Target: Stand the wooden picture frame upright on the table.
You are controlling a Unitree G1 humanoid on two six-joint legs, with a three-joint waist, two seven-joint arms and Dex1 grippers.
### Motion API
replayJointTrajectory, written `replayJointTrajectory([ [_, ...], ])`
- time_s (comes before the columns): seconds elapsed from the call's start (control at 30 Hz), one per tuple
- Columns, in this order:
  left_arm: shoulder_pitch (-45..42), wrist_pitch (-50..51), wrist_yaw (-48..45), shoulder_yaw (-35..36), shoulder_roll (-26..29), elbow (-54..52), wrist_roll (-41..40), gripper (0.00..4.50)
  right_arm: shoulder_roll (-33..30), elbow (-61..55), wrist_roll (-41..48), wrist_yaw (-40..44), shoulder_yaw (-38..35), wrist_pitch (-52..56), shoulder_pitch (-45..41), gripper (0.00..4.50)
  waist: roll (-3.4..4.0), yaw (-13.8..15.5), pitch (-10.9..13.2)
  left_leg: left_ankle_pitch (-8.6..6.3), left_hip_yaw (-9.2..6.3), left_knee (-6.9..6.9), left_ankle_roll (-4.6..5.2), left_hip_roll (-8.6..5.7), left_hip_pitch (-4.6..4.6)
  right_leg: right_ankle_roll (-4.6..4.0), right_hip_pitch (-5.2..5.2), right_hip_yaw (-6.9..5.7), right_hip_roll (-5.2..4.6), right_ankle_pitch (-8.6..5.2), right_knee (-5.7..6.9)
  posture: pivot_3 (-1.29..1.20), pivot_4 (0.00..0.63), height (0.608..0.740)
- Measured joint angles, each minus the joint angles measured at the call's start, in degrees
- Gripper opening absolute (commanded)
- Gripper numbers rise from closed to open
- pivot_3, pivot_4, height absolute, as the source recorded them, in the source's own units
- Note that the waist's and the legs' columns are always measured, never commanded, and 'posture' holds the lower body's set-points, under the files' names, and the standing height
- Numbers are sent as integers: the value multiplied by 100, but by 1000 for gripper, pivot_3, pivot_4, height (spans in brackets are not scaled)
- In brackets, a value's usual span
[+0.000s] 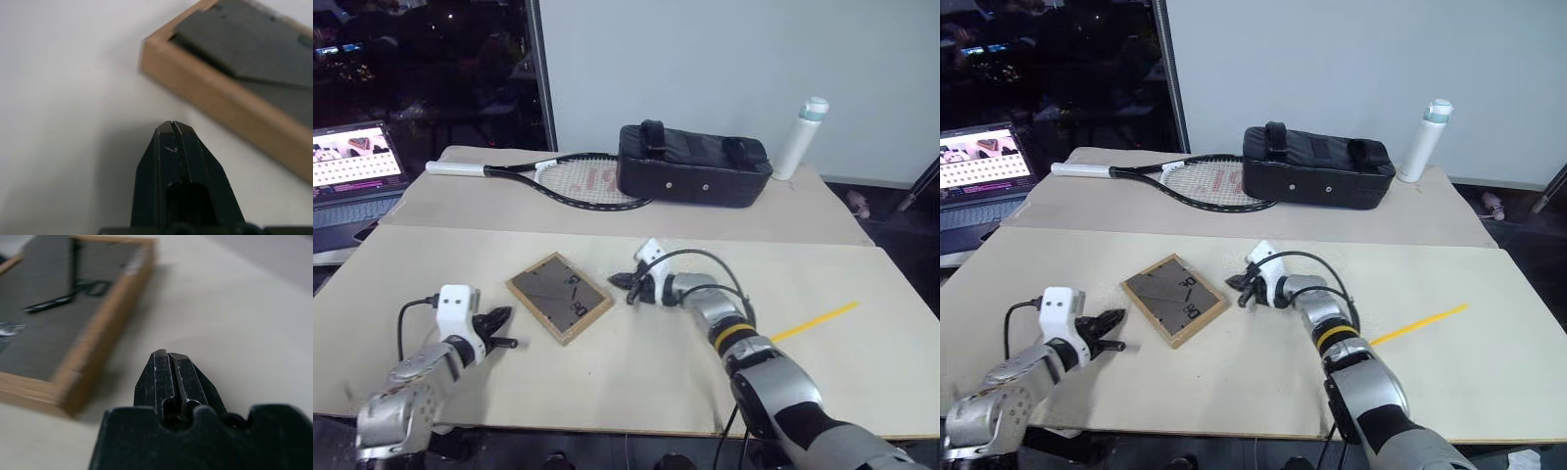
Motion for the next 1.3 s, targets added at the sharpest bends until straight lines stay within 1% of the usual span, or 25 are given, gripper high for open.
replayJointTrajectory([
  [0.03, -44, 45, 92, -53, -125, -13, 1, 0, 38, 22, -31, 121, 14, -55, 2, 29, 0, -1, -1, 0, -1, 0, 0, 0, 5, 0, 4, 0, 0, 0, 1, 0, 150, 696],
  [0.13, -45, 100, 190, -122, -271, -104, 2, 0, 61, -34, -42, 513, 47, -125, 71, 29, 1, 6, -1, 0, -2, 0, 0, 0, 9, 1, 6, -1, 1, 0, 5, 0, 150, 696],
  [0.23, -46, 143, 210, -275, -345, -194, 13, 0, -64, -401, -32, 785, 48, -114, 319, 29, 3, 57, -2, 0, -1, 3, -1, -2, 9, 2, 9, -1, -1, -1, 4, 0, 150, 696],
  [0.33, -81, 150, 17, -719, -247, -260, 130, 0, -457, -1357, 32, 1107, 60, 229, 877, 29, 13, 162, -8, 0, -2, 4, -1, -5, 9, 4, 12, -2, -3, -3, 0, 0, 150, 696],
  [0.47, -128, 152, -270, -1200, -94, -304, 251, 0, -956, -2931, 93, 1347, 136, 1086, 1706, 29, 63, 244, -39, -1, 4, 4, -3, -8, 9, 9, 11, 0, -6, -6, -7, 0, 150, 696],
  [0.53, -193, 155, -372, -1333, -86, -248, 275, 0, -1167, -3694, 118, 1366, 185, 1538, 2073, 29, 88, 273, -54, -1, 2, 3, -2, -8, 10, 8, 10, 0, -5, -7, -6, 0, 150, 696],
  [0.57, -279, 158, -468, -1432, -76, -177, 315, 0, -1313, -4294, 191, 1372, 211, 1871, 2391, 29, 98, 306, -60, -1, 1, 3, -2, -8, 10, 8, 10, 0, -5, -8, -7, 0, 150, 696],
  [0.63, -428, 186, -610, -1560, -55, -69, 370, 0, -1484, -5086, 270, 1352, 262, 2338, 2840, 29, 107, 325, -67, -1, 2, 6, -2, -9, 10, 8, 11, 1, -6, -9, -8, 0, 150, 696],
  [0.77, -605, 208, -884, -1765, -20, 70, 391, 0, -1734, -6086, 323, 1159, 271, 2989, 3379, 29, 106, 322, -71, -1, 3, 10, -2, -11, 11, 9, 13, 5, -6, -9, -13, 0, 150, 696],
  [0.83, -642, 227, -1014, -1835, 70, 75, 419, 0, -1736, -6190, 382, 1041, 202, 3162, 3445, 29, 104, 309, -72, -1, 3, 10, -2, -11, 11, 8, 13, 5, -6, -9, -13, 0, 150, 696],
  [0.9, -691, 339, -1238, -1903, 296, 76, 418, 0, -1729, -6102, 438, 921, 150, 3188, 3398, 29, 103, 287, -73, -1, 2, 9, -2, -11, 11, 8, 12, 5, -5, -9, -13, 0, 150, 696],
  [0.97, -695, 518, -1604, -1935, 606, 42, 297, 0, -1712, -5733, 474, 810, 77, 3140, 3104, 29, 102, 243, -72, -1, 4, 9, -2, -11, 10, 8, 9, 8, -6, -8, -13, 0, 150, 696],
  [1.07, -643, 650, -2043, -1955, 900, -4, 83, 0, -1750, -5237, 482, 808, 40, 2864, 2672, 29, 99, 171, -70, -1, 4, 1, -1, -11, 9, 7, 8, 7, -5, -10, -14, 0, 150, 696],
  [1.13, -624, 665, -2357, -1986, 1151, -1, 4, 0, -1813, -5005, 489, 887, 37, 2666, 2504, 29, 98, 155, -70, -6, 2, -4, 5, -10, 9, 3, 10, 4, -5, -20, -14, 0, 150, 696],
  [1.2, -675, 665, -2496, -1943, 1275, 61, -25, 0, -1867, -4860, 512, 1008, 48, 2566, 2485, 29, 98, 136, -70, -13, 3, -3, 7, -10, 9, 1, 11, 5, -5, -24, -13, 0, 150, 696],
  [1.3, -873, 872, -2663, -1710, 1420, 436, -234, 0, -2284, -4339, 525, 1385, 98, 2386, 2250, 29, 96, 119, -63, -13, 4, 0, 8, -10, 9, 2, 7, 5, -5, -24, -11, 0, 150, 696],
])
